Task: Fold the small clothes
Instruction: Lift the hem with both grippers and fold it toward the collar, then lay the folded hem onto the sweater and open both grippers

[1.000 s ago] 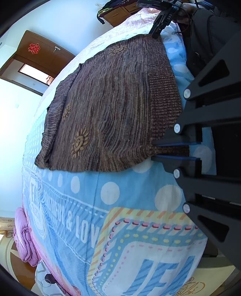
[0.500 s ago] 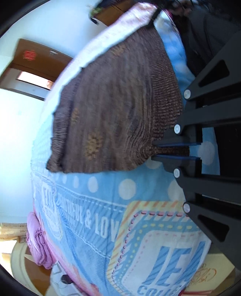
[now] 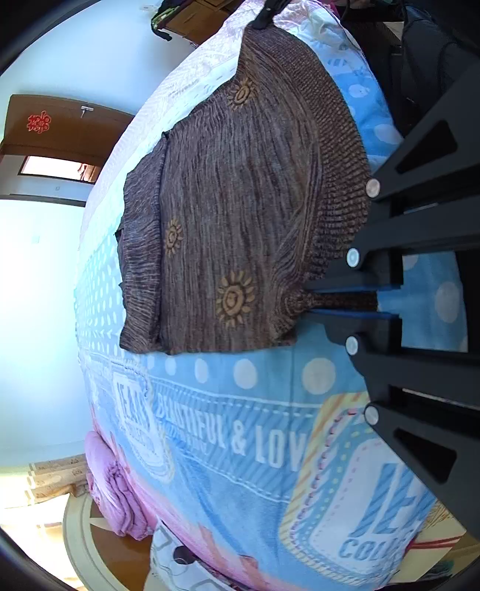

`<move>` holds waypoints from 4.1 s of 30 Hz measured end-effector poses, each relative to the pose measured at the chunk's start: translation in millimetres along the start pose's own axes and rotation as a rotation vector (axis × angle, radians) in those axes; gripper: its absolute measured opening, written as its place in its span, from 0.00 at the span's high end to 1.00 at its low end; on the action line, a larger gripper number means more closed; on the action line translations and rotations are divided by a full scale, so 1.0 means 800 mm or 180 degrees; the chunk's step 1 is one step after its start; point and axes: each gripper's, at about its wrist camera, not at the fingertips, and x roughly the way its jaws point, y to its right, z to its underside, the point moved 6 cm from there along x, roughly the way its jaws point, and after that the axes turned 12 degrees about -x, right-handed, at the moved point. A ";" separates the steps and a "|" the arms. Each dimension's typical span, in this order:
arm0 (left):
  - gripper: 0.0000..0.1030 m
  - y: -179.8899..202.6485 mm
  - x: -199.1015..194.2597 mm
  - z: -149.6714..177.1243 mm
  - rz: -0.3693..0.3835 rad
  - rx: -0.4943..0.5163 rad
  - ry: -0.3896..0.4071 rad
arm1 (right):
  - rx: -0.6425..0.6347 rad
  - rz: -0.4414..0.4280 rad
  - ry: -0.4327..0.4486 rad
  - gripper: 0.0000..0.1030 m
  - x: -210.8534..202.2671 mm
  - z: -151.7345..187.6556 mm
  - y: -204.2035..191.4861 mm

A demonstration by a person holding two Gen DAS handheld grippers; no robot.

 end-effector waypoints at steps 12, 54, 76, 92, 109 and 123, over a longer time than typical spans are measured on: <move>0.93 0.004 0.005 -0.035 0.0031 -0.0030 0.0085 | -0.0131 -0.0006 0.0131 0.95 0.004 -0.044 -0.010; 0.93 -0.020 0.151 -0.306 0.0319 -0.0617 0.0369 | -0.0272 0.0365 0.0348 0.95 0.185 -0.306 0.052; 0.10 0.021 0.249 -0.242 -0.0833 0.0929 0.0113 | -0.1746 0.1260 -0.1012 0.35 0.380 -0.240 0.070; 0.04 -0.027 0.233 -0.373 -0.1188 0.0203 0.0429 | -0.1370 0.1394 -0.0608 0.35 0.372 -0.347 0.099; 0.00 0.012 0.274 -0.363 -0.1531 0.0733 0.0495 | -0.2901 0.2563 -0.1014 0.21 0.424 -0.354 0.103; 0.00 -0.022 0.261 -0.335 -0.1360 0.0639 0.0407 | -0.3509 0.1547 -0.1576 0.21 0.389 -0.232 0.060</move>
